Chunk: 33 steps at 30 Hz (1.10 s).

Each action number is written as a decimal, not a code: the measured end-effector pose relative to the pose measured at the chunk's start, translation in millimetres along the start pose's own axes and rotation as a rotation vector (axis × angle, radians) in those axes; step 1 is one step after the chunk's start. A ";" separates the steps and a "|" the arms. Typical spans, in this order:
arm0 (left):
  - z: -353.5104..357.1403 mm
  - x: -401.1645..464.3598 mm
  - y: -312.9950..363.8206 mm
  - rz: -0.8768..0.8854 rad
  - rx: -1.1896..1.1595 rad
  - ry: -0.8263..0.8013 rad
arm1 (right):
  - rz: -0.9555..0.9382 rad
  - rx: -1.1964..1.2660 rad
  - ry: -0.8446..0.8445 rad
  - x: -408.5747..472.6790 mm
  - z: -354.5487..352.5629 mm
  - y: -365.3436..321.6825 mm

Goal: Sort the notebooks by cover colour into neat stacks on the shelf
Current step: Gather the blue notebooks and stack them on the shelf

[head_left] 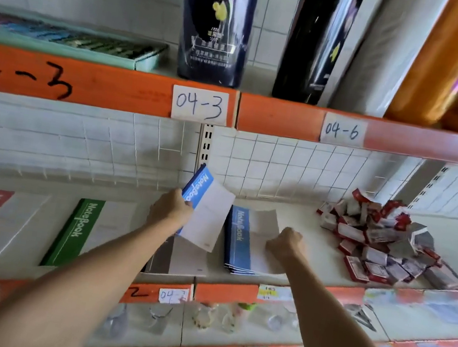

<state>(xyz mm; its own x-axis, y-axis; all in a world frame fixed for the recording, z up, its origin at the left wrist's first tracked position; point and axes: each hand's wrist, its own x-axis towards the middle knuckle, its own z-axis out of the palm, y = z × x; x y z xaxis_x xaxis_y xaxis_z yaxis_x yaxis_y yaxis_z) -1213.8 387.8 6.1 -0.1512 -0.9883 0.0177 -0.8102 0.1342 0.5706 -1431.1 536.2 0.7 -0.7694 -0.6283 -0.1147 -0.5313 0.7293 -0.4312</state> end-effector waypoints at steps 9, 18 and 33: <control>34.1 -35.5 61.7 -0.047 -0.069 -0.088 | -0.217 0.026 -0.082 18.0 -7.5 22.5; 75.5 -68.5 95.2 -0.104 0.240 -0.136 | -0.344 0.082 -0.093 24.3 -18.9 44.8; 82.3 -87.4 78.9 0.090 0.387 -0.134 | -0.518 0.024 -0.067 10.3 -6.1 33.6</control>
<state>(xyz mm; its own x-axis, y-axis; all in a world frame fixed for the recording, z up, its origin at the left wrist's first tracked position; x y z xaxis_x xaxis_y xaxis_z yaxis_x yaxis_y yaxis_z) -1311.0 490.7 -18.0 -0.2829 -0.9567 -0.0678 -0.9395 0.2622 0.2205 -1459.0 555.8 -9.5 -0.3827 -0.9217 0.0627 -0.8274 0.3117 -0.4671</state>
